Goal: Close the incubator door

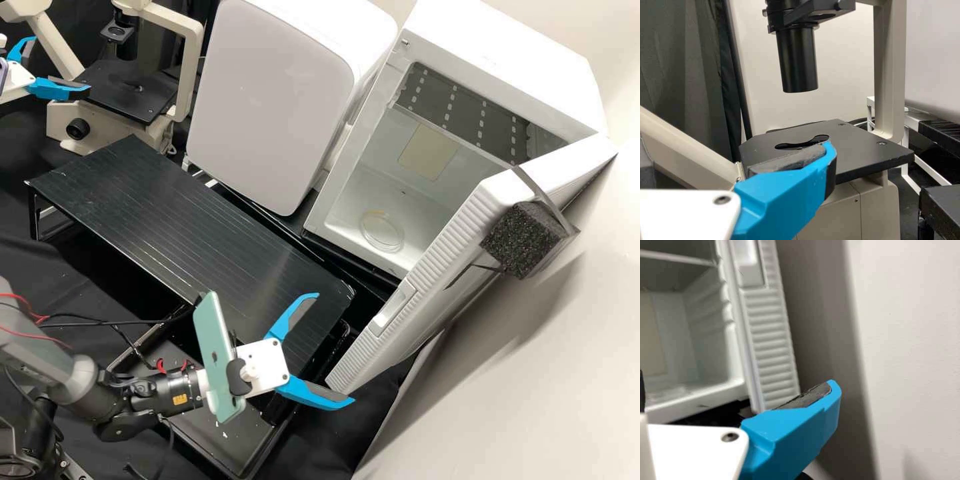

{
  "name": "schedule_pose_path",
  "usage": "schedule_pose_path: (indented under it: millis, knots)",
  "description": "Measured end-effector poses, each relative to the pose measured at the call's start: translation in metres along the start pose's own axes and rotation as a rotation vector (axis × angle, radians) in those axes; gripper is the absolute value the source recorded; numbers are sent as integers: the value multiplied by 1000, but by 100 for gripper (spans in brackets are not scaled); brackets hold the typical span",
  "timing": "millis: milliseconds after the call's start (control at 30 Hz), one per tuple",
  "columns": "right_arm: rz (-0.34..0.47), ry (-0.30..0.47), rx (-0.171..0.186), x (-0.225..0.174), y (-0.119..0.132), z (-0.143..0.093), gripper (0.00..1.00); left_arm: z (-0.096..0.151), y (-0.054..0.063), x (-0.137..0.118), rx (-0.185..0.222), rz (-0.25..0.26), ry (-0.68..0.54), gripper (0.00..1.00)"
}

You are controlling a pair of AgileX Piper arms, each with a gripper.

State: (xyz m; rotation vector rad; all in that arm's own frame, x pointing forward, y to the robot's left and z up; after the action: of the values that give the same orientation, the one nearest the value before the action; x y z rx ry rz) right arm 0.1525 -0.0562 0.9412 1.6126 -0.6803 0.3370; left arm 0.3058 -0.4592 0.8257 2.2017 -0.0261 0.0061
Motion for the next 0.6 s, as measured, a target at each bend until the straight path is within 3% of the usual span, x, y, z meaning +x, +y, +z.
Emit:
schedule_pose_path:
  millis: [300,533,600]
  knots:
    - [-16,-25,-69,26,-5,11,100,0,0,0,0,0,0,100]
    - [-8,-26,-60,28,-4,12,100,0,0,0,0,0,0,100]
    - [-15,-21,-29,30,-5,12,100,0,0,0,0,0,0,100]
